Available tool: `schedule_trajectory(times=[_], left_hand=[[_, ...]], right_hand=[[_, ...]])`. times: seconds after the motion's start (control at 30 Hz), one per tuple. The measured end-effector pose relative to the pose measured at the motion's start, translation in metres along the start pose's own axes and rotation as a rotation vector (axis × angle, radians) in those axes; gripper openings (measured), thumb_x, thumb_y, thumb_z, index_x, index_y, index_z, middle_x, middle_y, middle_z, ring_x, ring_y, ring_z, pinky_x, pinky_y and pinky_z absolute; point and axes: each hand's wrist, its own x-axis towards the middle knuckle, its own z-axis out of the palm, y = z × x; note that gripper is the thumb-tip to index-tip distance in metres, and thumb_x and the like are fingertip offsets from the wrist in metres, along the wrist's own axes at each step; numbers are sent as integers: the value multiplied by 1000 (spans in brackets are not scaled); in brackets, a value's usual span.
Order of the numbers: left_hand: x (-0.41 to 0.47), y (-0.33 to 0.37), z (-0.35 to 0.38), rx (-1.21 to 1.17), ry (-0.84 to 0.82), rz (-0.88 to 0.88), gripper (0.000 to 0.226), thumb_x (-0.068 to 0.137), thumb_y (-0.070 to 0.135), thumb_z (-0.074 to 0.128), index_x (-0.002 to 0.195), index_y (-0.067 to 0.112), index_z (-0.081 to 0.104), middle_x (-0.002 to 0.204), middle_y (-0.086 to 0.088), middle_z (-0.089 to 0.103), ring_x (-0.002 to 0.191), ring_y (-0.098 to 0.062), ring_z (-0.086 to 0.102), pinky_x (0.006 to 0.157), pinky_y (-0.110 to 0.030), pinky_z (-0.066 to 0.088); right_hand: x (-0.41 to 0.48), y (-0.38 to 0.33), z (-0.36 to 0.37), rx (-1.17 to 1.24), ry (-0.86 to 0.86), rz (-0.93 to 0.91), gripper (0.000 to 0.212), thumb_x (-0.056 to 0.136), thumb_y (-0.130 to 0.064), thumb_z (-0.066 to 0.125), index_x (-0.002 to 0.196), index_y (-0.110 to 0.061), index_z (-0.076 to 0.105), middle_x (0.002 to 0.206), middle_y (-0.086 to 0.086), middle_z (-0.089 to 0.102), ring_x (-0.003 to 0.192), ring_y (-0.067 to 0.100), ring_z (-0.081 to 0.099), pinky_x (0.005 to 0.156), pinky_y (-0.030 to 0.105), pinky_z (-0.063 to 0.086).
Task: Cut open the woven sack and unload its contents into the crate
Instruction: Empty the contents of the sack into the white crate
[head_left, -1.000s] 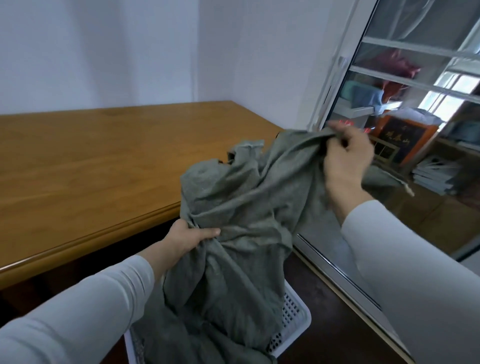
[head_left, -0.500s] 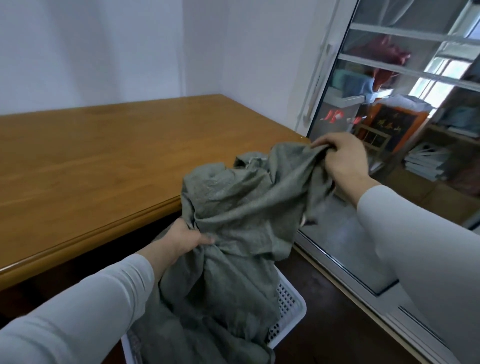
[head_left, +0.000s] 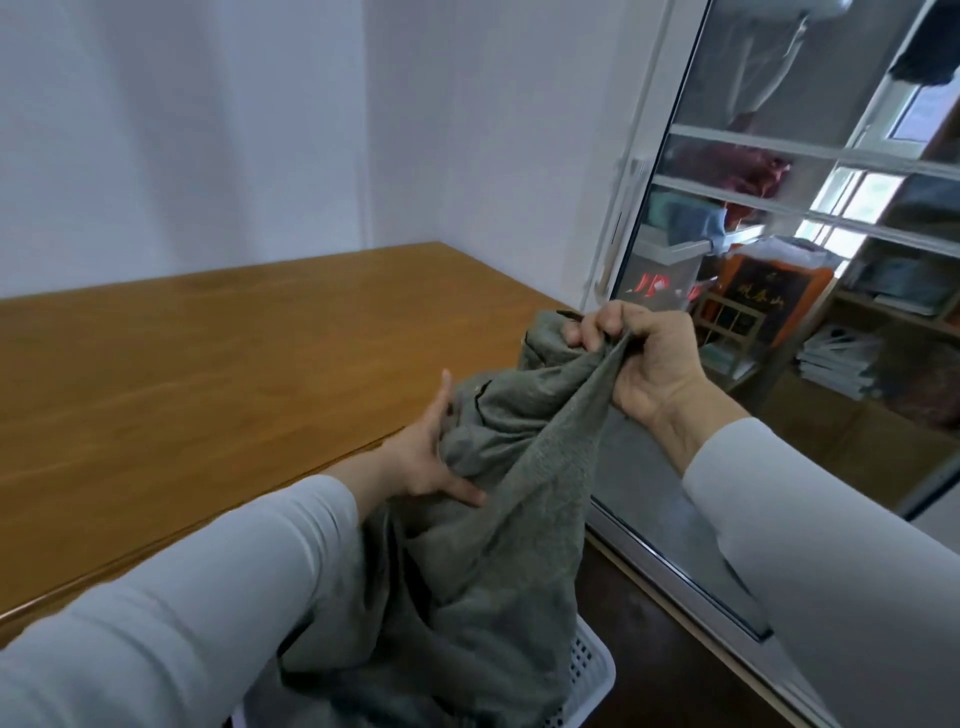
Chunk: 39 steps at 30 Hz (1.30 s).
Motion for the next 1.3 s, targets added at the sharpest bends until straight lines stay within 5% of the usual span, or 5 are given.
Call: schedule_trajectory(times=[0.13,0.53,0.73,0.93,1.3], left_hand=[[-1,-1,-6,270,184,-144,12,89,19,60,92,8,63,100,-12,61,96,-27,59,76,-28,41],[-20,64,-88,-1108,408,-34,29,100,21,37,107,6,61,91,-12,67,79,-26,64,60,-37,51],[-13,71,-57,-1077,167,-66,33,100,27,38,103,7,64,83,-11,73,85,-25,66,69,-37,54],[-1,77,-14,-969,121,-35,29,88,30,63,106,7,63,100,-11,69,95,-28,64,88,-41,52],[15,-97,115,377,-131,120,138,60,62,76,145,30,-28,160,7,2,148,-13,-5,114,-46,-20]], right_hand=[[0,-19,-25,-75,161,5,35,59,6,32,36,-10,52,44,8,42,57,22,45,65,29,44],[15,-38,-18,-442,434,-74,19,81,-6,53,89,-6,70,92,14,67,77,17,59,67,25,52],[-13,50,-26,-1310,-294,239,148,37,-57,86,147,-42,-12,160,-2,-12,148,21,-6,119,53,8],[-27,137,-33,-704,366,228,36,85,-11,62,120,-6,59,123,14,63,115,31,57,103,41,44],[-50,161,-111,-498,339,920,35,101,-33,35,95,-7,58,65,9,68,75,24,54,82,36,43]])
